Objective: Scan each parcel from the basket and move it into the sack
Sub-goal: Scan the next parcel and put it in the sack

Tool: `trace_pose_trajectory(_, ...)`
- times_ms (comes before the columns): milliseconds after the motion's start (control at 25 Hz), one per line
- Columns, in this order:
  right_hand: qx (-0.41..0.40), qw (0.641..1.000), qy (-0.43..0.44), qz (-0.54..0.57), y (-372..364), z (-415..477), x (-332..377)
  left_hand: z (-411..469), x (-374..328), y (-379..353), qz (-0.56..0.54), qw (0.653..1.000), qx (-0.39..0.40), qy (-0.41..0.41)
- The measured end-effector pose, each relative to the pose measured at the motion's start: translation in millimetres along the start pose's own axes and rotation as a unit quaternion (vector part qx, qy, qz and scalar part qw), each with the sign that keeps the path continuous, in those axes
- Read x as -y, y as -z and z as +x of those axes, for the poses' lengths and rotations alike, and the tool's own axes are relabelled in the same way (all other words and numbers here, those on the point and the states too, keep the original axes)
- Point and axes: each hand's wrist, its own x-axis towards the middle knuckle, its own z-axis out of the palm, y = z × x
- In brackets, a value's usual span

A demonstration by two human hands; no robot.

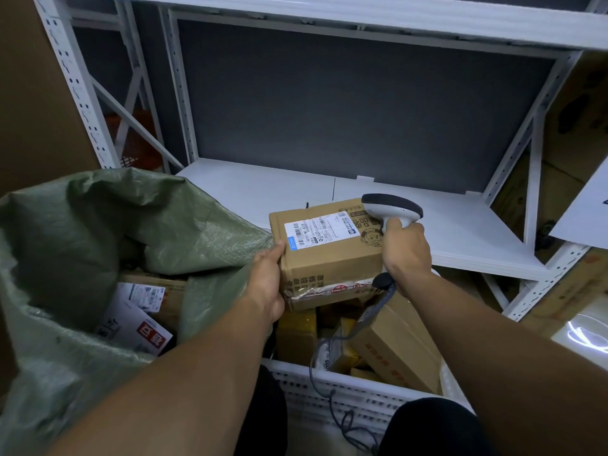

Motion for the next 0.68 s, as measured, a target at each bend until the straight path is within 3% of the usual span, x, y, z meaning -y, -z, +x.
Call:
trace_pose_trajectory(200, -0.001, 1.000, -0.011, 0.021, -5.6, 8.0, -7.5, 15.6, 12.3, -5.0, 0.007, 1.000, -0.011, -0.013)
trace_pose_trajectory(480, -0.007, 0.999, -0.031, 0.028, -17.8, 38.7, -34.0, 52.2, 45.9, -20.1, 0.007, 0.999, 0.003, 0.053)
trace_pose_trajectory(680, -0.020, 0.998, -0.025, 0.045, -33.0, 64.1, -46.2, 80.0, 68.8, -23.1, -0.024, 0.999, -0.018, 0.044)
